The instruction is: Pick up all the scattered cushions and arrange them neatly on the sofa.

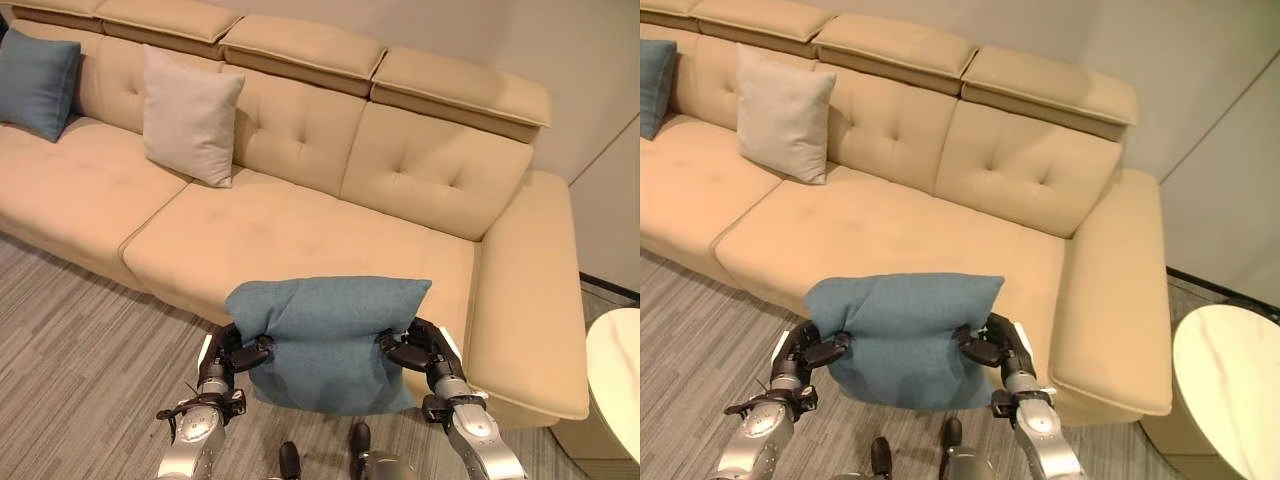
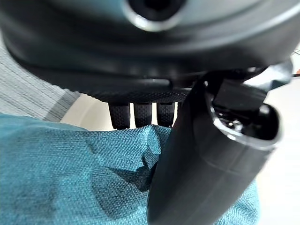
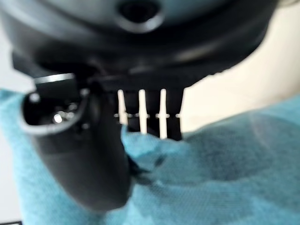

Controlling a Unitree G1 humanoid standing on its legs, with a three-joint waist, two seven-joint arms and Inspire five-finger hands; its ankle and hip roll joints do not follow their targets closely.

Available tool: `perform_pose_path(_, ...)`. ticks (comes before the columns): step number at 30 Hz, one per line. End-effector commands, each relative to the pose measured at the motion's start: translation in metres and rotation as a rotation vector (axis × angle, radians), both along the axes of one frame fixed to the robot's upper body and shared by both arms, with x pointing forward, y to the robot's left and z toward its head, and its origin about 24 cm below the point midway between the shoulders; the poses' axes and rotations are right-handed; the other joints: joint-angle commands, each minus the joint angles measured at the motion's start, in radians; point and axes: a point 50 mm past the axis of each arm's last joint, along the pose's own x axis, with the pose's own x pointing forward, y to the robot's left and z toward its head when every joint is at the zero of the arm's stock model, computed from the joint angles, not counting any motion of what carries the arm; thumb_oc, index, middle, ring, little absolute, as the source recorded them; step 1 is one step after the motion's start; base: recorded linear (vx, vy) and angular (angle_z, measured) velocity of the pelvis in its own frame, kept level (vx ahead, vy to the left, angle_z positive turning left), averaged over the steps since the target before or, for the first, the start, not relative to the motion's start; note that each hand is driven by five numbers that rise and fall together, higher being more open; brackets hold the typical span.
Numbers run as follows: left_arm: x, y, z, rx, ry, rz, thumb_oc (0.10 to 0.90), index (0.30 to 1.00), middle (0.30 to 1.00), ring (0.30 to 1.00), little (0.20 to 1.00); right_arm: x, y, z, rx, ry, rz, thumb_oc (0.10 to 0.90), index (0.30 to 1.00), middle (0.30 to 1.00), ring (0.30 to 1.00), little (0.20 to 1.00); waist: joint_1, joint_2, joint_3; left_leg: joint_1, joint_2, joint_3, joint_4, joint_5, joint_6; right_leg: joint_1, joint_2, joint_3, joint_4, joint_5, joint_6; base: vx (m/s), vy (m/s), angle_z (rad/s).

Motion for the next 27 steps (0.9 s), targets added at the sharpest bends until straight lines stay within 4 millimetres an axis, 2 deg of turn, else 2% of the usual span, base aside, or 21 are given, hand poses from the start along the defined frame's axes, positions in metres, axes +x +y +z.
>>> perform_pose_path(1, 0.032, -0.027, 0.055, -0.023, -0.333, -0.141, 0.4, 0.3, 0.3, 0.3, 0.3, 0.035, -0.002, 0.072, 0.024, -0.387, 0.016, 0.4, 0.3, 0.3, 0.3, 0.3, -0.023, -0.022, -0.059, 0.017, -0.001, -0.054, 0.128, -0.16, -0.065, 0.102, 0.022, -0.042, -0.066, -0.02, 0.025, 0.2, -0.164, 0.48)
perform_pose_path(4, 0.029, -0.032, 0.053, -0.052, -0.324, -0.16, 0.4, 0.3, 0.3, 0.3, 0.3, 0.028, -0.014, 0.068, -0.011, -0.364, -0.002, 0.4, 0.3, 0.3, 0.3, 0.3, -0.034, -0.032, -0.058, -0.02, 0.014, -0.044, 0.275, -0.195, -0.1, 0.159, 0.013, -0.066, -0.091, -0.028, 0.007, 0.14, -0.143, 0.51)
perform_pose_path(5, 0.029, -0.034, 0.052, -0.06, -0.32, -0.164, 0.4, 0.3, 0.3, 0.3, 0.3, 0.027, -0.018, 0.067, -0.017, -0.356, -0.012, 0.4, 0.3, 0.3, 0.3, 0.3, -0.036, -0.038, -0.052, -0.059, 0.027, -0.039, 0.356, -0.182, -0.118, 0.177, 0.009, -0.076, -0.098, -0.03, 0.001, 0.06, -0.105, 0.62)
perform_pose_path(6, 0.029, -0.034, 0.052, -0.06, -0.32, -0.165, 0.4, 0.3, 0.3, 0.3, 0.3, 0.027, -0.018, 0.067, -0.017, -0.356, -0.013, 0.4, 0.3, 0.3, 0.3, 0.3, -0.038, -0.035, -0.053, -0.067, 0.03, -0.042, 0.367, -0.187, -0.118, 0.176, 0.011, -0.079, -0.099, -0.029, 0.0, 0.09, -0.133, 0.61)
perform_pose_path(7, 0.027, -0.037, 0.048, -0.081, -0.302, -0.171, 0.4, 0.3, 0.3, 0.3, 0.3, 0.023, -0.023, 0.064, -0.017, -0.334, -0.028, 0.4, 0.3, 0.3, 0.3, 0.3, -0.041, -0.04, -0.05, -0.124, 0.081, 0.019, 0.466, -0.161, -0.127, 0.211, 0.006, -0.113, -0.112, -0.049, -0.02, 0.11, -0.108, 0.44)
perform_pose_path(9, 0.024, -0.037, 0.045, -0.078, -0.28, -0.177, 0.4, 0.3, 0.3, 0.3, 0.3, 0.021, -0.026, 0.061, -0.022, -0.318, -0.04, 0.4, 0.3, 0.3, 0.3, 0.3, -0.032, -0.051, -0.06, -0.164, 0.097, 0.052, 0.417, -0.165, -0.109, 0.239, 0.003, -0.126, -0.134, -0.061, -0.022, 0.2, -0.093, 0.31)
perform_pose_path(12, 0.024, -0.037, 0.044, -0.067, -0.271, -0.181, 0.4, 0.3, 0.3, 0.3, 0.3, 0.021, -0.027, 0.059, -0.024, -0.311, -0.048, 0.4, 0.3, 0.3, 0.3, 0.3, -0.018, -0.048, -0.064, -0.188, 0.107, 0.044, 0.308, -0.101, -0.115, 0.262, 0.022, -0.123, -0.146, -0.077, -0.019, 0.16, -0.001, 0.11)
perform_pose_path(13, 0.024, -0.037, 0.044, -0.067, -0.271, -0.181, 0.4, 0.3, 0.3, 0.3, 0.3, 0.021, -0.027, 0.059, -0.024, -0.311, -0.048, 0.4, 0.3, 0.3, 0.3, 0.3, -0.018, -0.049, -0.063, -0.183, 0.105, 0.044, 0.301, -0.097, -0.115, 0.263, 0.02, -0.123, -0.146, -0.077, -0.019, 0.18, 0.051, 0.0)
perform_pose_path(14, 0.023, -0.035, 0.045, -0.067, -0.273, -0.166, 0.4, 0.3, 0.3, 0.3, 0.3, 0.021, -0.025, 0.058, -0.017, -0.305, -0.052, 0.4, 0.3, 0.3, 0.3, 0.3, -0.001, -0.042, -0.059, -0.21, 0.116, 0.01, 0.224, -0.05, -0.131, 0.285, 0.035, -0.107, -0.15, -0.099, -0.02, 0.18, 0.053, -0.07)
perform_pose_path(16, 0.021, -0.034, 0.045, -0.073, -0.275, -0.148, 0.4, 0.3, 0.3, 0.3, 0.3, 0.022, -0.024, 0.057, -0.026, -0.299, -0.056, 0.4, 0.3, 0.3, 0.3, 0.3, 0.009, -0.043, -0.051, -0.227, 0.121, -0.025, 0.196, -0.025, -0.143, 0.304, 0.039, -0.095, -0.14, -0.118, -0.023, 0.26, 0.091, -0.29)
perform_pose_path(17, 0.018, -0.033, 0.042, -0.078, -0.262, -0.149, 0.4, 0.3, 0.3, 0.3, 0.3, 0.021, -0.022, 0.056, -0.031, -0.299, -0.041, 0.4, 0.3, 0.3, 0.3, 0.3, 0.008, -0.027, -0.068, -0.18, 0.121, -0.037, 0.135, -0.006, -0.14, 0.32, 0.046, -0.087, -0.137, -0.13, -0.018, 0.32, 0.138, -0.48)
perform_pose_path(21, 0.016, -0.029, 0.043, -0.057, -0.26, -0.149, 0.4, 0.3, 0.3, 0.3, 0.3, 0.023, -0.018, 0.057, -0.032, -0.301, -0.027, 0.4, 0.3, 0.3, 0.3, 0.3, 0.016, -0.027, -0.089, -0.138, 0.099, -0.024, 0.139, -0.025, -0.123, 0.332, 0.015, -0.062, -0.108, -0.146, -0.008, 0.25, 0.183, -0.6)
perform_pose_path(23, 0.018, -0.027, 0.045, -0.049, -0.265, -0.144, 0.4, 0.3, 0.3, 0.3, 0.3, 0.026, -0.012, 0.059, -0.015, -0.314, -0.017, 0.4, 0.3, 0.3, 0.3, 0.3, 0.019, -0.023, -0.094, -0.101, 0.079, -0.001, 0.13, -0.051, -0.094, 0.314, -0.015, -0.042, -0.03, -0.148, 0.014, 0.18, 0.223, -0.62)
perform_pose_path(26, 0.024, -0.025, 0.051, -0.027, -0.287, -0.147, 0.4, 0.3, 0.3, 0.3, 0.3, 0.031, -0.004, 0.064, 0.002, -0.339, -0.001, 0.4, 0.3, 0.3, 0.3, 0.3, 0.003, -0.015, -0.073, -0.062, 0.069, 0.026, 0.111, -0.068, -0.064, 0.214, -0.04, -0.013, 0.149, -0.081, 0.052, 0.07, 0.164, -0.36)
perform_pose_path(27, 0.024, -0.025, 0.051, -0.027, -0.287, -0.147, 0.4, 0.3, 0.3, 0.3, 0.3, 0.031, -0.004, 0.064, 0.002, -0.339, -0.001, 0.4, 0.3, 0.3, 0.3, 0.3, 0.003, -0.016, -0.074, -0.062, 0.069, 0.026, 0.111, -0.068, -0.064, 0.213, -0.04, -0.012, 0.15, -0.081, 0.052, 0.02, 0.191, -0.32)
